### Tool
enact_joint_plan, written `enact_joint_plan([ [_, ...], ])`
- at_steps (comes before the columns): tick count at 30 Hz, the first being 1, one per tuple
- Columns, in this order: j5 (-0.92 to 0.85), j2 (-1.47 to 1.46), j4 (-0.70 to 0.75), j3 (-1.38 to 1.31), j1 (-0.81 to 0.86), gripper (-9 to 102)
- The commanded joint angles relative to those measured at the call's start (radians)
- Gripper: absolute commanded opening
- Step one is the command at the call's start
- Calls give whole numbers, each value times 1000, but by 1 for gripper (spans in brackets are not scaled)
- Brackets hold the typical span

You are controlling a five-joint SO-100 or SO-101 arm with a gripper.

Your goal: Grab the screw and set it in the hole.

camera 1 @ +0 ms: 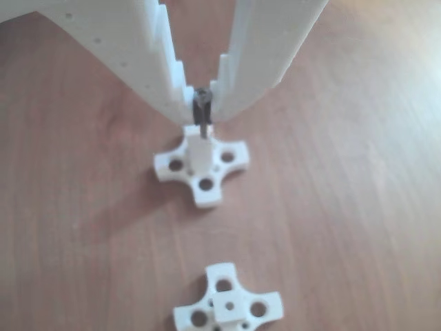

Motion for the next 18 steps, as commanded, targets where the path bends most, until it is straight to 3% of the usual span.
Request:
enact_joint_plan([
  [1, 6, 106, -12, -8, -18, -4],
  [18, 18, 98, -37, 15, -58, -4],
])
